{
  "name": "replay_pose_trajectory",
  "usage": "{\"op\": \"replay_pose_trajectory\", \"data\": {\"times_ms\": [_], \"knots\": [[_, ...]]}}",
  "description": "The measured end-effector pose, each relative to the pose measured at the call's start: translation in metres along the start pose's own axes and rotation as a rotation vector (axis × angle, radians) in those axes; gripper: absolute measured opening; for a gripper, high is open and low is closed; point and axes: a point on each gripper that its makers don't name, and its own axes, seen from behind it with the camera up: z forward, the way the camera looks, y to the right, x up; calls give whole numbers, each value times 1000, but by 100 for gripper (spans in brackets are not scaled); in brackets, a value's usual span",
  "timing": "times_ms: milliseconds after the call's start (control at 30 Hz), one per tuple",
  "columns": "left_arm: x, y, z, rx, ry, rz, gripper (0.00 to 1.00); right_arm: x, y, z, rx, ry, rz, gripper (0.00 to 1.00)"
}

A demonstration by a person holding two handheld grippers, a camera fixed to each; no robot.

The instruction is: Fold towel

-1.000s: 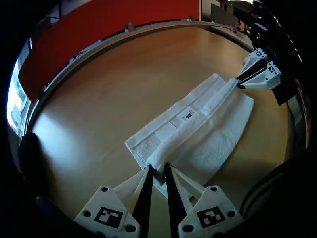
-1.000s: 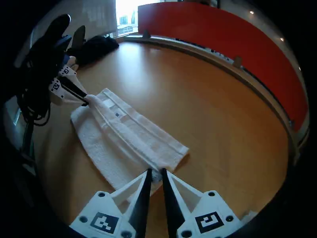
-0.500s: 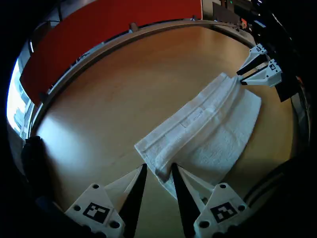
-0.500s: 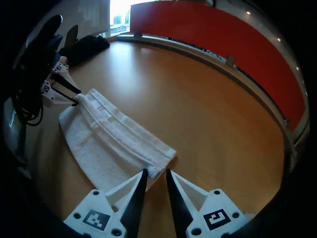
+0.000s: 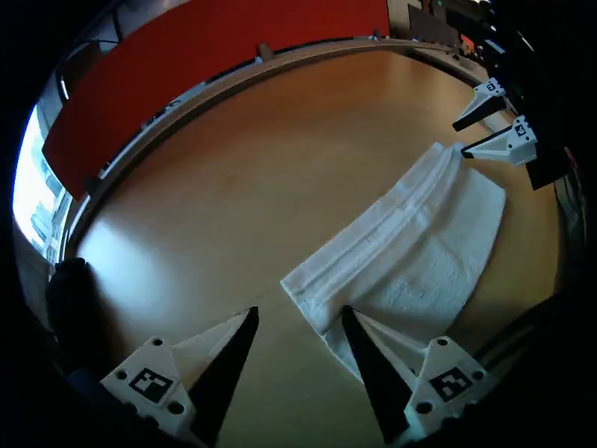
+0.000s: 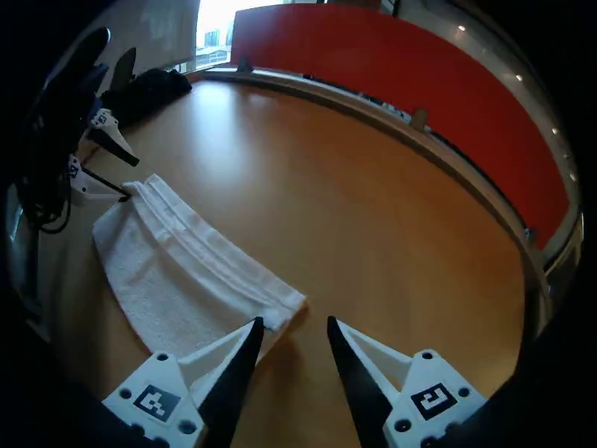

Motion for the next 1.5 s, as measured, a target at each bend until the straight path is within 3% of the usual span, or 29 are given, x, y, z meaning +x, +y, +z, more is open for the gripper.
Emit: {"op": "replay_pose_trajectory", "data": {"times_ms": [67,800,1100,1500], "knots": [[0,-3,-1,8,2,-3,91,2,2,0,-8,2,-2,70],[6,-25,-7,63,22,-27,92,13,18,-2,-67,27,1,83],[2,-21,-18,57,30,-49,92,7,11,-13,-57,35,17,83],[-20,-2,-39,41,30,-95,92,-11,-10,-37,-42,40,32,83]]}}
